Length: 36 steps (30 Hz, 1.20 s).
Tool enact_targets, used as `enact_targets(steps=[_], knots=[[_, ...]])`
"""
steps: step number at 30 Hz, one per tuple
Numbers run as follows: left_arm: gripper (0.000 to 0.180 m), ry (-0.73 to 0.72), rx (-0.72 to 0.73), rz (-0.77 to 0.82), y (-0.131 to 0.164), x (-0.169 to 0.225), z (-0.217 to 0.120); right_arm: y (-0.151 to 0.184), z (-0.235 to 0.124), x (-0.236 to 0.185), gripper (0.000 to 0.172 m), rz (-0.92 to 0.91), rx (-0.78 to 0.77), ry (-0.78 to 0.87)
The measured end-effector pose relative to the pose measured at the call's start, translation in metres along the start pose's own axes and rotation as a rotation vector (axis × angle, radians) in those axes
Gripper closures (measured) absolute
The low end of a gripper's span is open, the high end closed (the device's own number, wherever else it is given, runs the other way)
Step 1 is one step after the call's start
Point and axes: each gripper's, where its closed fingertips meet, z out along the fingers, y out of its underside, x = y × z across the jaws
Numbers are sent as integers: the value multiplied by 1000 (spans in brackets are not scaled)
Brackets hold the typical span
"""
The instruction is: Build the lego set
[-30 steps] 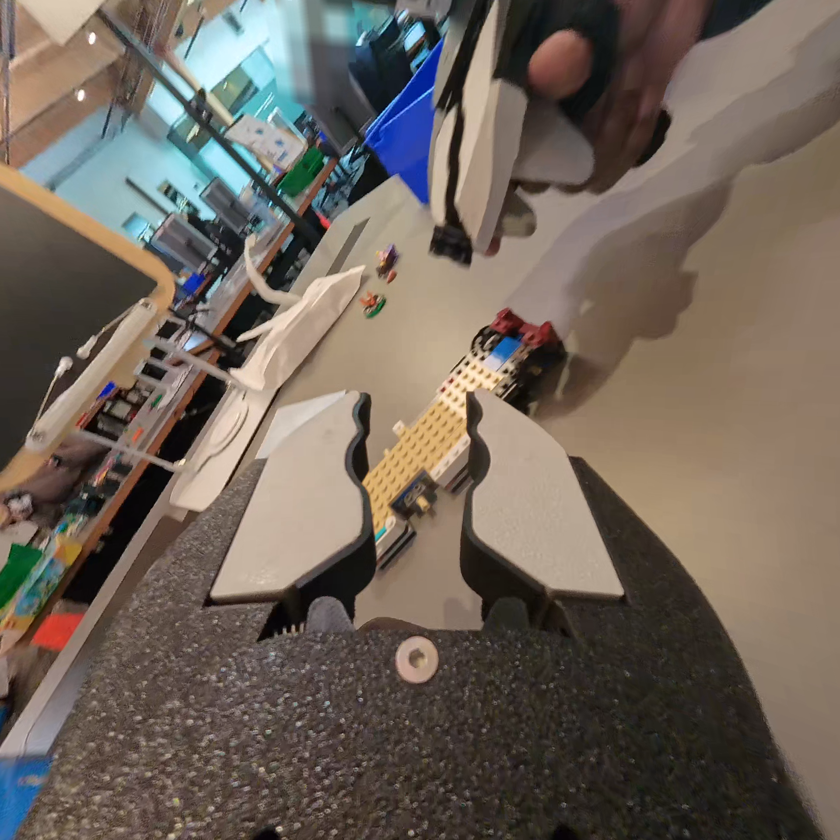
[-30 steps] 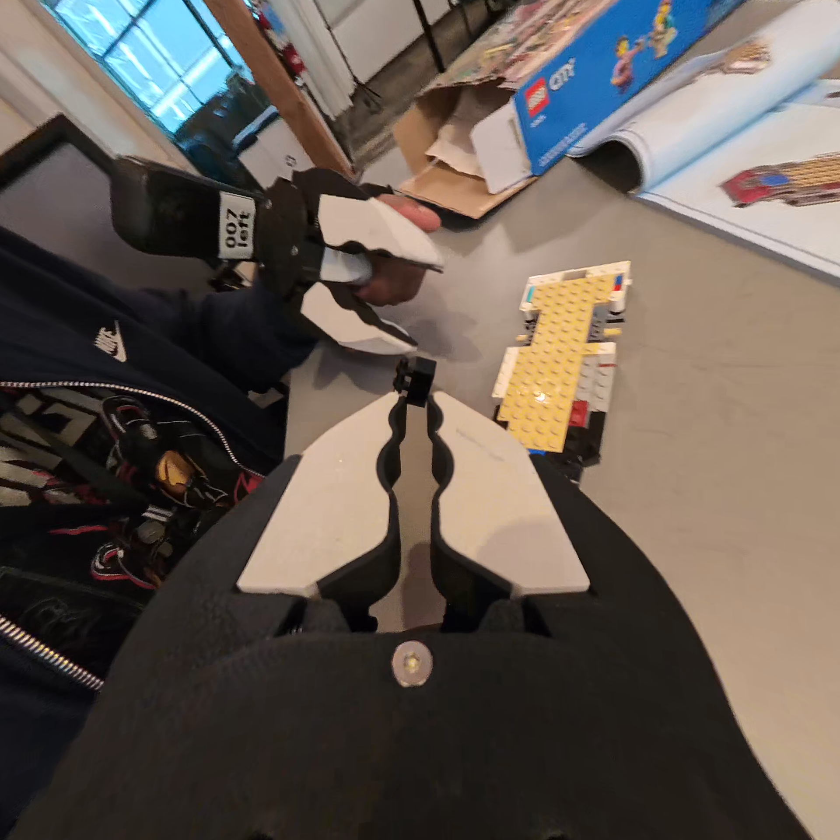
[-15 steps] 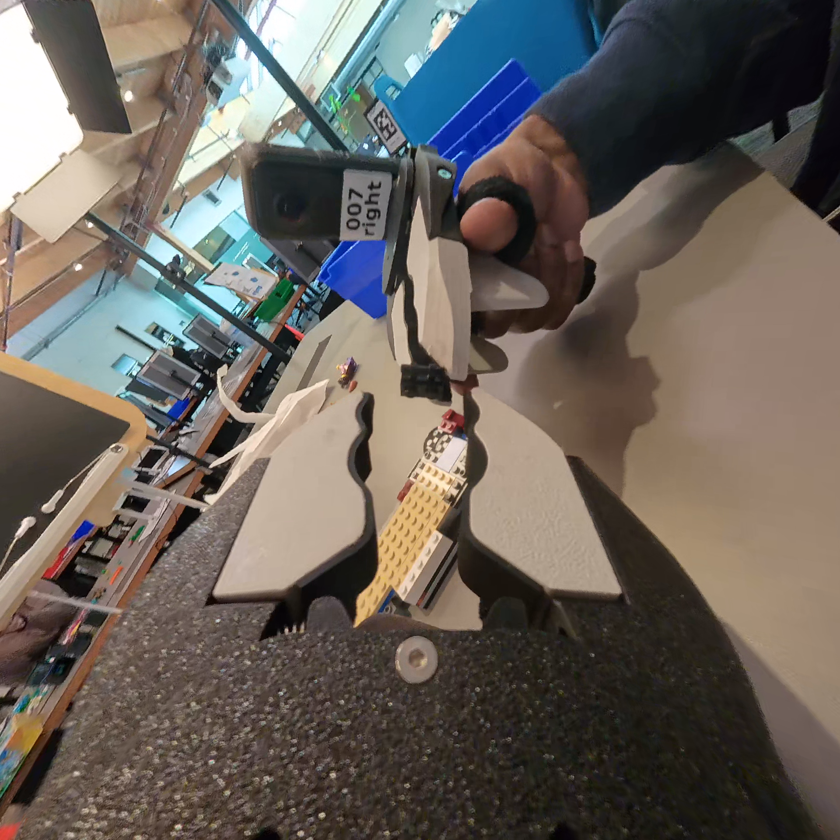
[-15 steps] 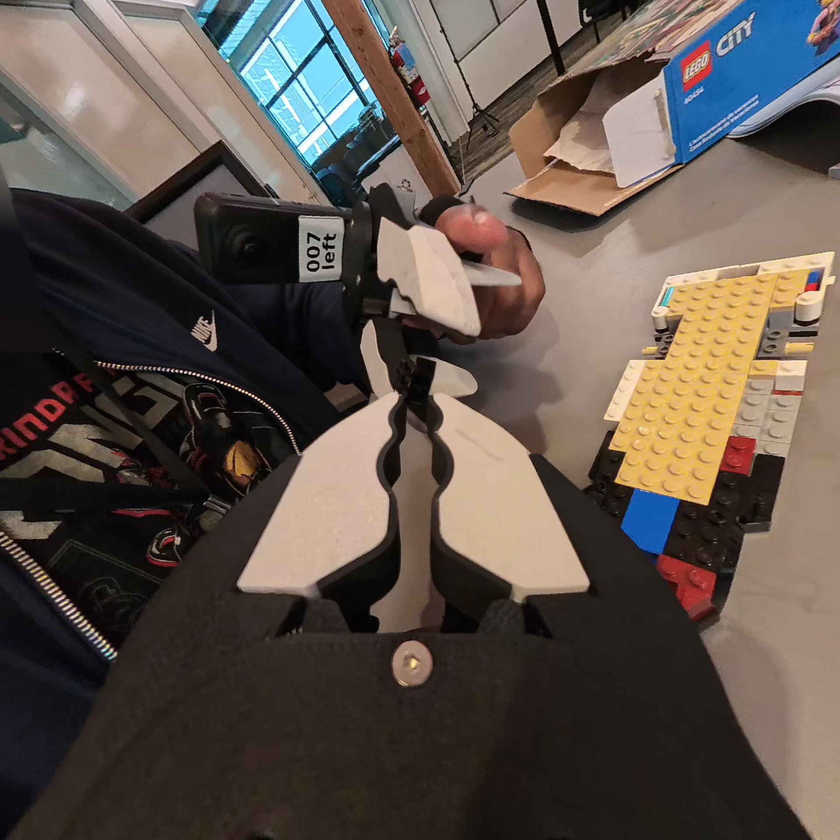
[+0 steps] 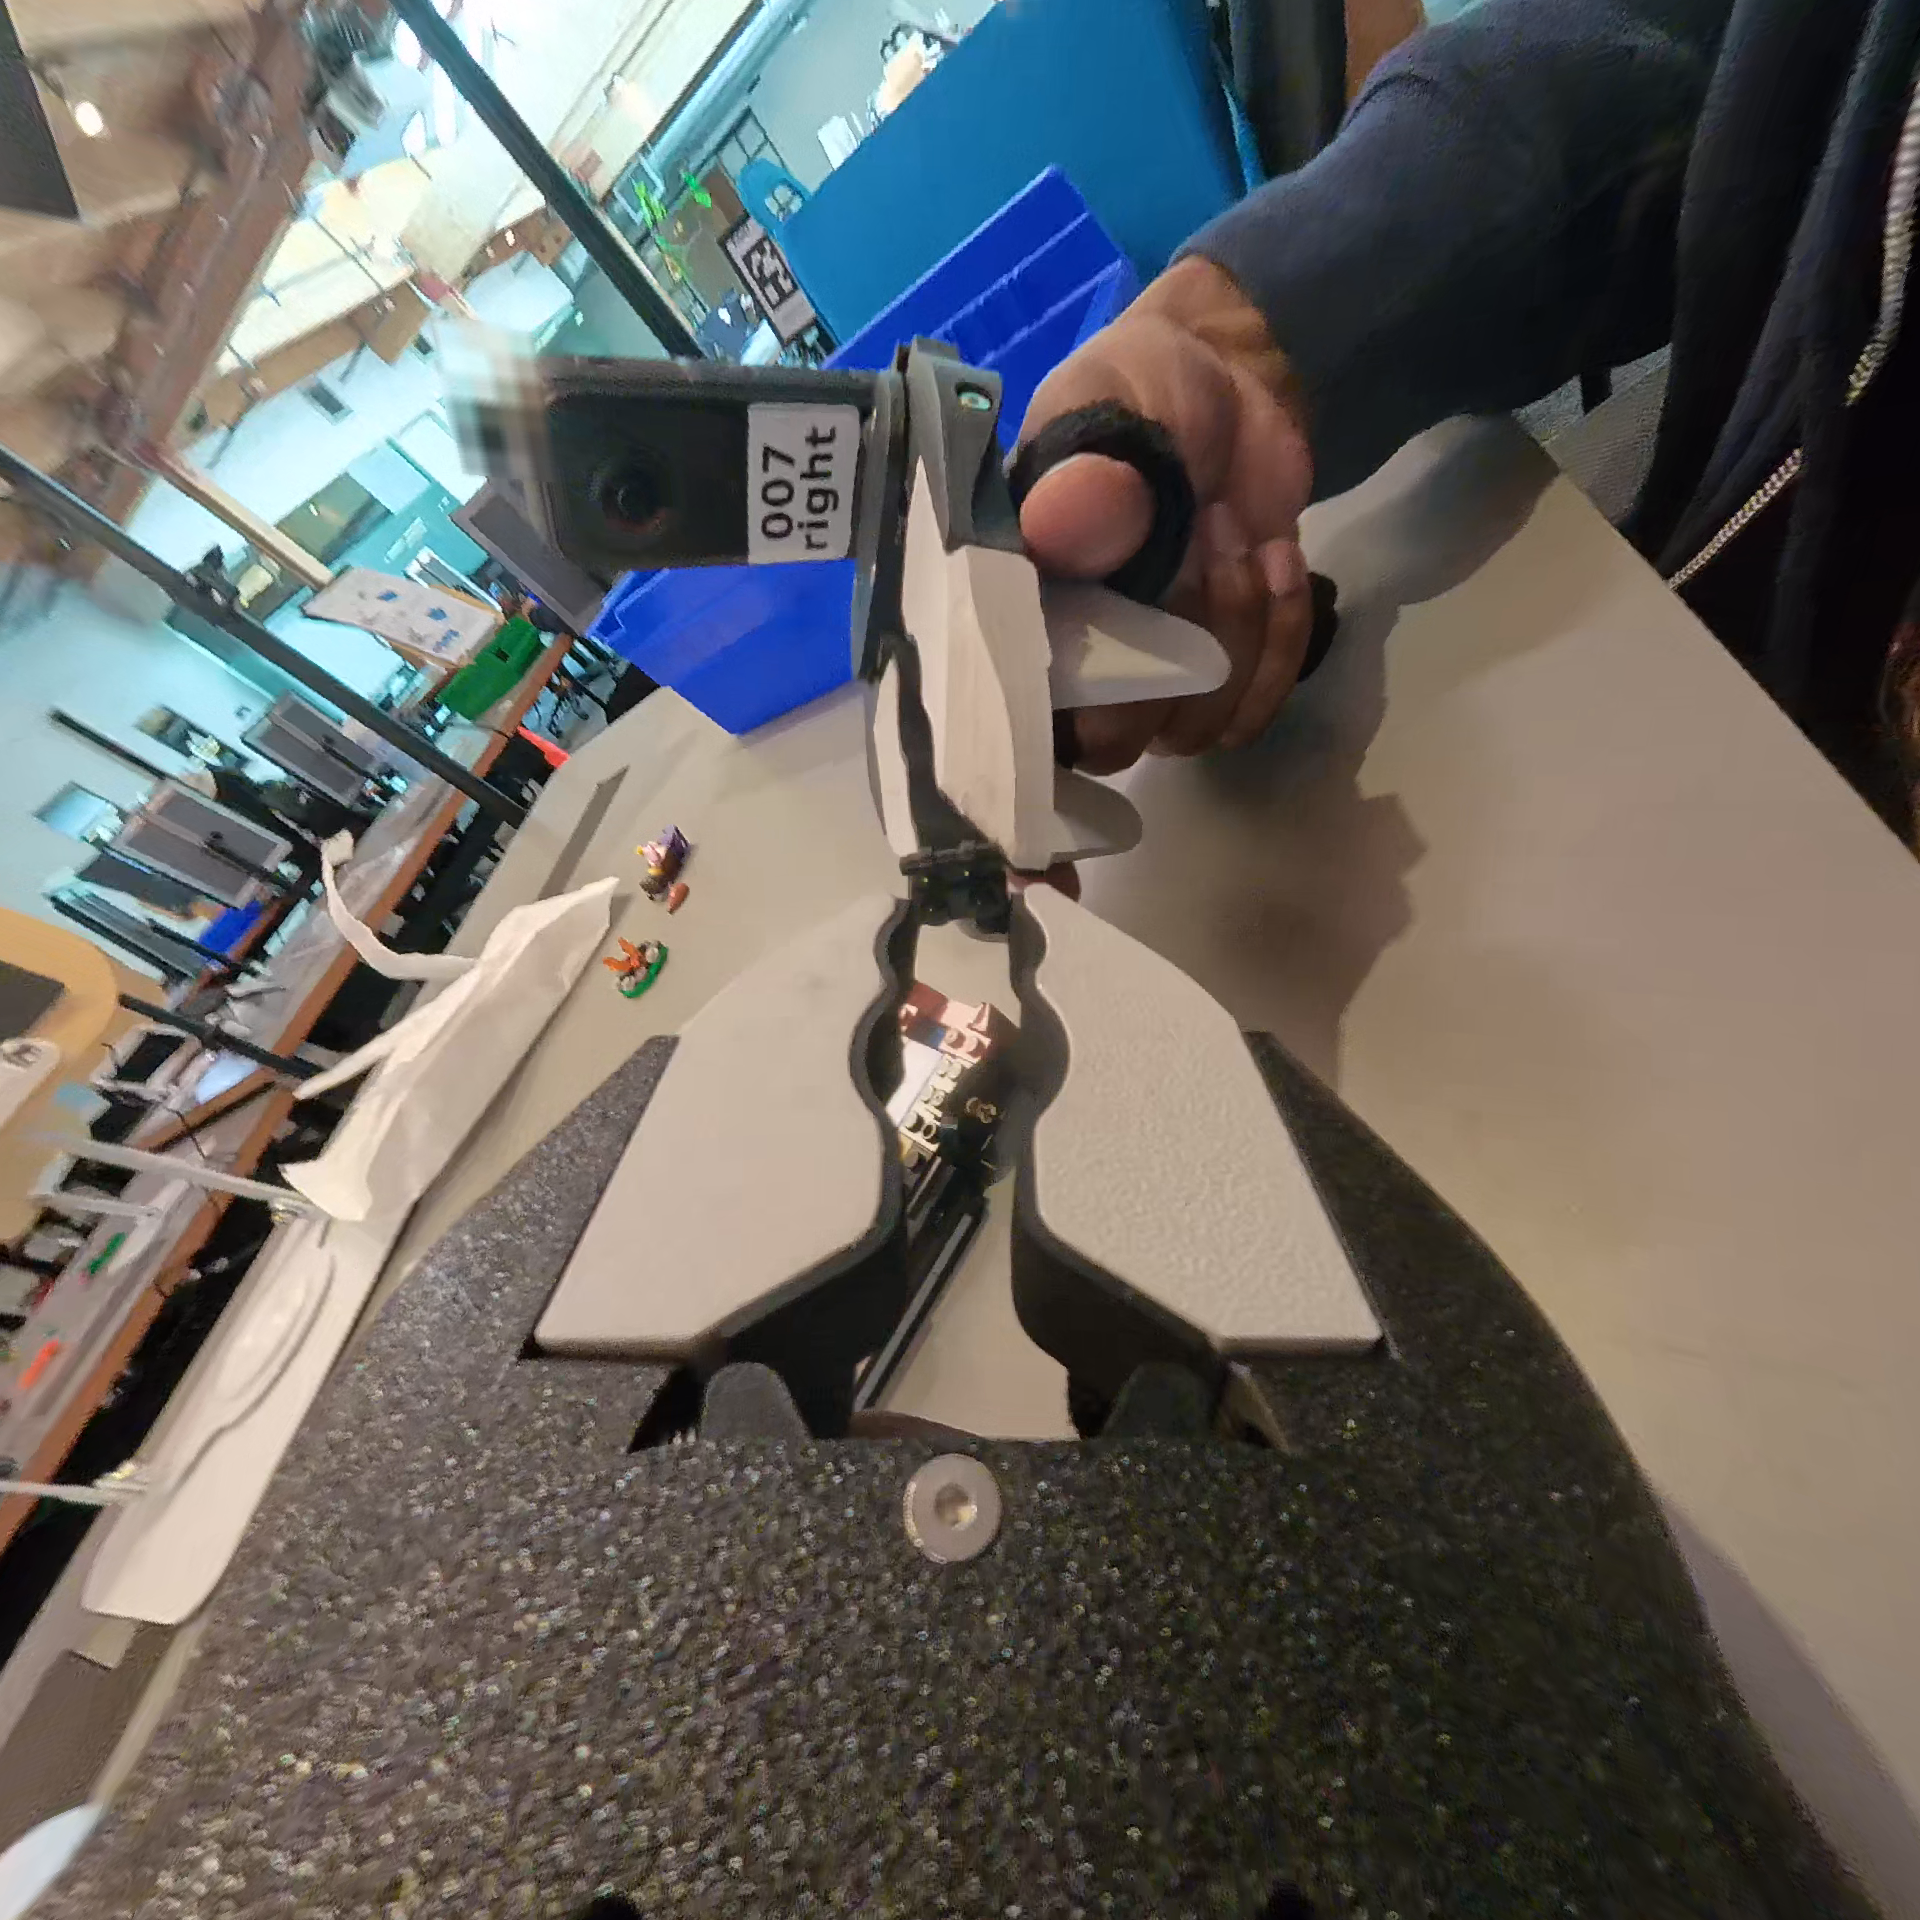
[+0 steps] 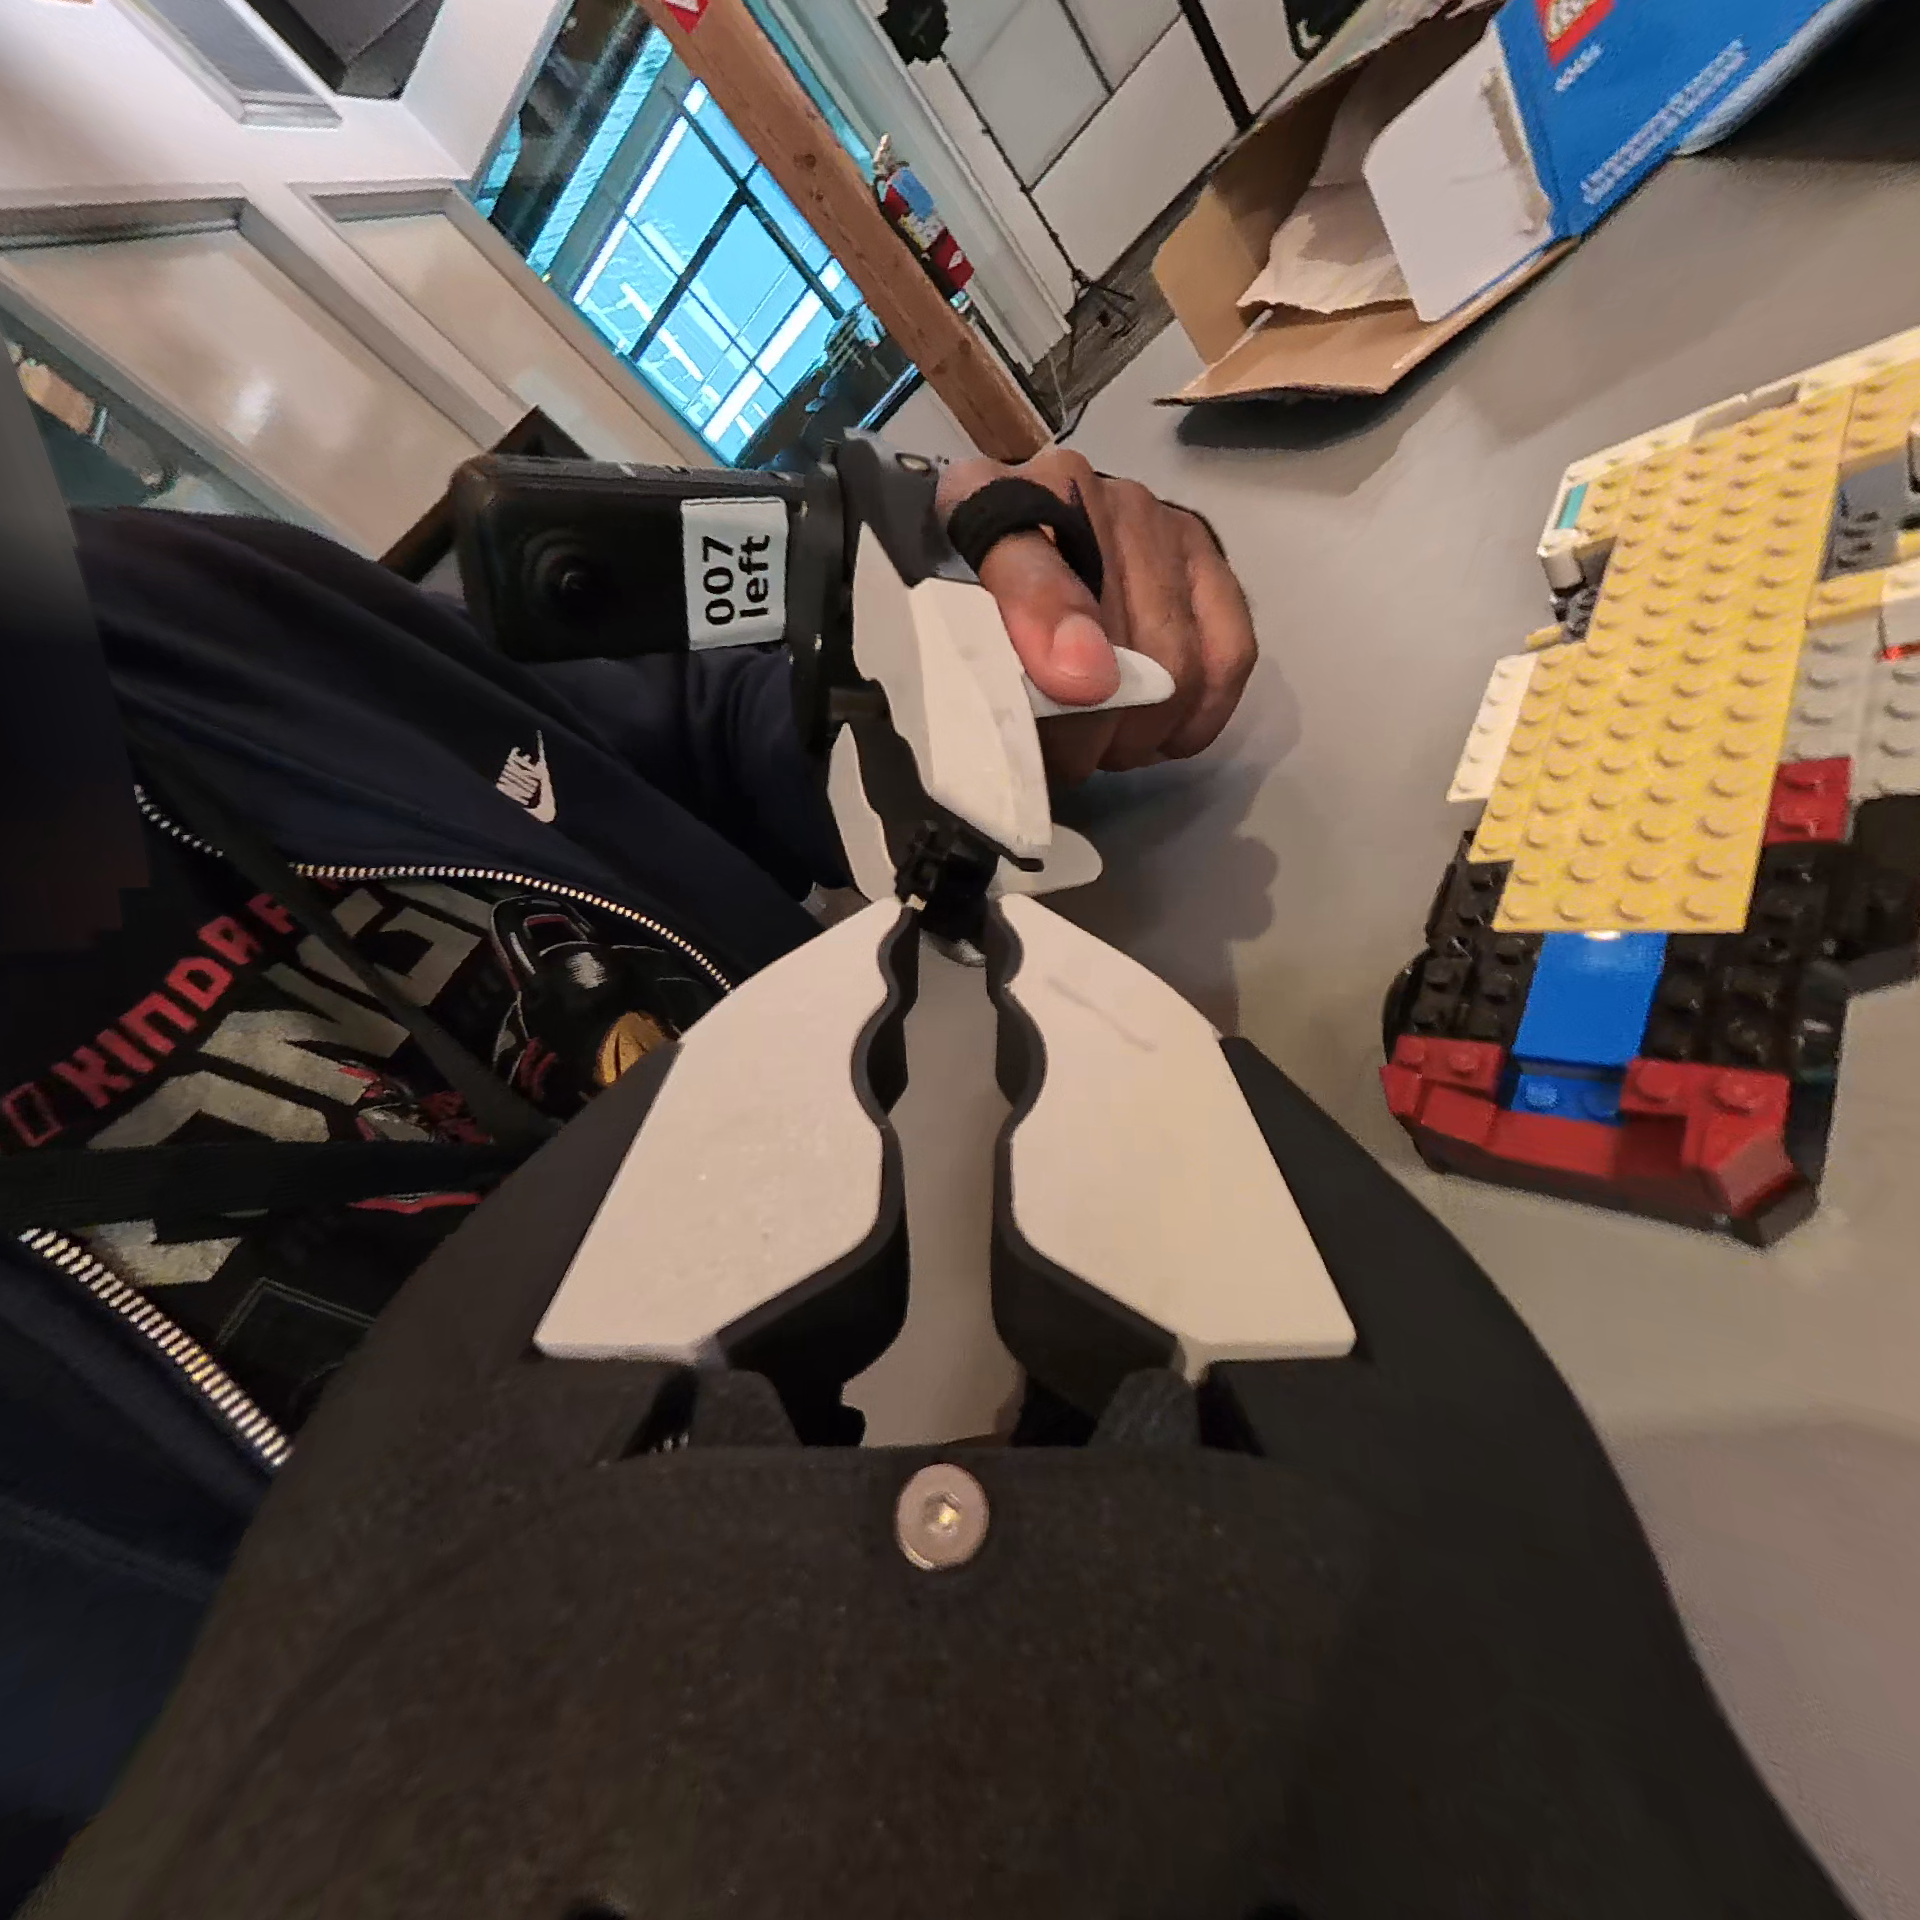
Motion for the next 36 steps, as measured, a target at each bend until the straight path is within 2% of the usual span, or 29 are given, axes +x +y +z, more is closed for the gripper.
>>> enact_targets(steps=[8,12,24,28,36], knots=[[164,30,-148,-123,26,-3,20,4,-14,30,159,101,11,134],[164,35,-193,-147,35,-7,24,5,-22,47,159,91,-12,237],[164,144,-322,-183,54,-16,37,2,-38,70,162,41,-49,376],[164,230,-372,-182,58,-17,40,-3,-46,71,162,-73,-55,409],[164,487,-481,-101,66,-13,43,-8,-51,72,155,-491,-166,534]])
